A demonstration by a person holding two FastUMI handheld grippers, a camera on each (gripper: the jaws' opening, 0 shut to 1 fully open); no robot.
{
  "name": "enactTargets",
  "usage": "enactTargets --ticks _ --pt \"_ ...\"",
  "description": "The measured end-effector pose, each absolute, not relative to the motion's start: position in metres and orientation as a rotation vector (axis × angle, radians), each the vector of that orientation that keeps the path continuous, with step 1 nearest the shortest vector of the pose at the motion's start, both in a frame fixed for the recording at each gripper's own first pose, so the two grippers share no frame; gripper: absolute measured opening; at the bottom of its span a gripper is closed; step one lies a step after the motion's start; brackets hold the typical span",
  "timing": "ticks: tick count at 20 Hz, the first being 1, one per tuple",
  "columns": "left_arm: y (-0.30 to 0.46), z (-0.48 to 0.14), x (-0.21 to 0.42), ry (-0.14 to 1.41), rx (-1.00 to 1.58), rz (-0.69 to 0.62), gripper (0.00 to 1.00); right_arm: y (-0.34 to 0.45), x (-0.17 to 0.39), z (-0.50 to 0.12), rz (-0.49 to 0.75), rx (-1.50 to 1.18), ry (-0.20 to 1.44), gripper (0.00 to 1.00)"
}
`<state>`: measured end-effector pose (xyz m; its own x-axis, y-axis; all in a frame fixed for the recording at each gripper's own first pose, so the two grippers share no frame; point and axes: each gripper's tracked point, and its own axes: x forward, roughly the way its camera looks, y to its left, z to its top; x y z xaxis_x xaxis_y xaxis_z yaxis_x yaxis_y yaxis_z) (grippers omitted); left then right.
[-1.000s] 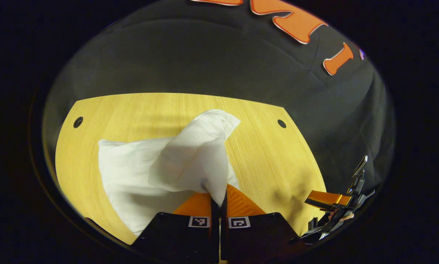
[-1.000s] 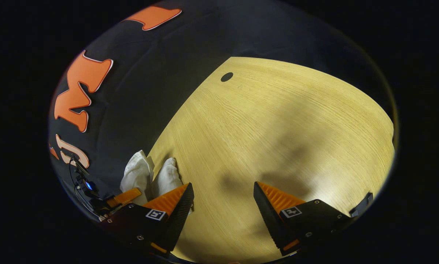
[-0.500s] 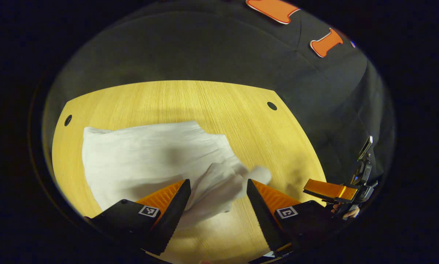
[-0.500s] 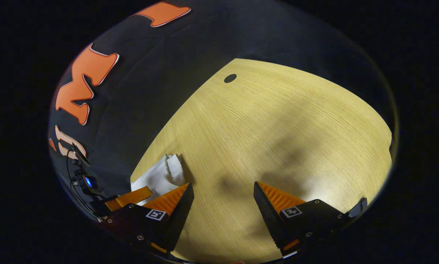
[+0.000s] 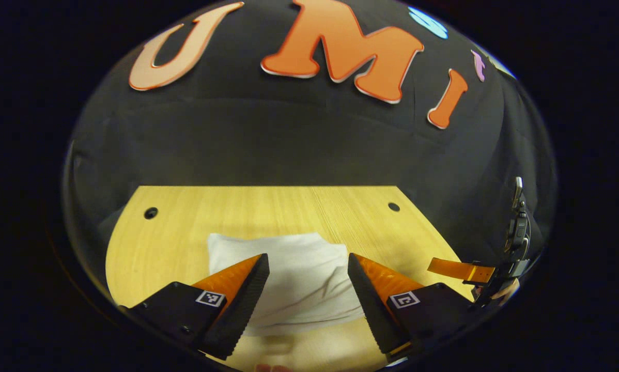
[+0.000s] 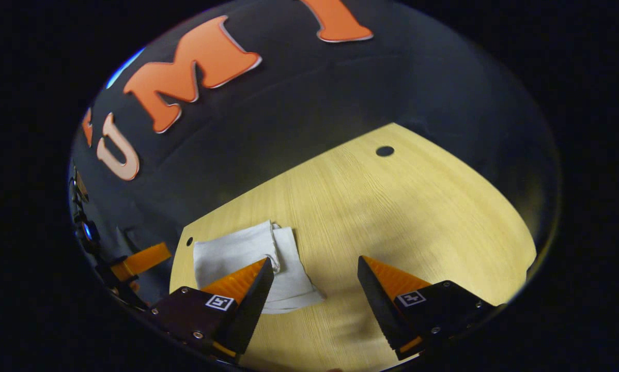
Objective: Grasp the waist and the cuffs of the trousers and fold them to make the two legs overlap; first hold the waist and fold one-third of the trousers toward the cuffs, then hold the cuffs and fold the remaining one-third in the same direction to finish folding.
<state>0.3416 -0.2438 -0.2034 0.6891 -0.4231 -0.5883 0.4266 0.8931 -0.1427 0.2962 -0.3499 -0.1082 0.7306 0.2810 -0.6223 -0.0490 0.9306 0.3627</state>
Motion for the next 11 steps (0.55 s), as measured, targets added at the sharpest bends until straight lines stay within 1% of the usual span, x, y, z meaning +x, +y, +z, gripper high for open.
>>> enactTargets --ticks 4,9,11 --pt "-0.222 -0.195 0.342 0.495 0.018 -0.369 0.99 -0.322 0.292 -0.059 0.254 0.226 0.572 0.98" --pt "-0.231 -0.198 0.349 0.355 -0.015 -0.335 0.99 -0.286 0.259 -0.012 0.314 0.204 0.384 0.98" --pt "-0.231 -0.194 0.348 0.313 0.011 -0.323 0.99 -0.275 0.240 0.004 0.331 0.181 0.345 0.98"
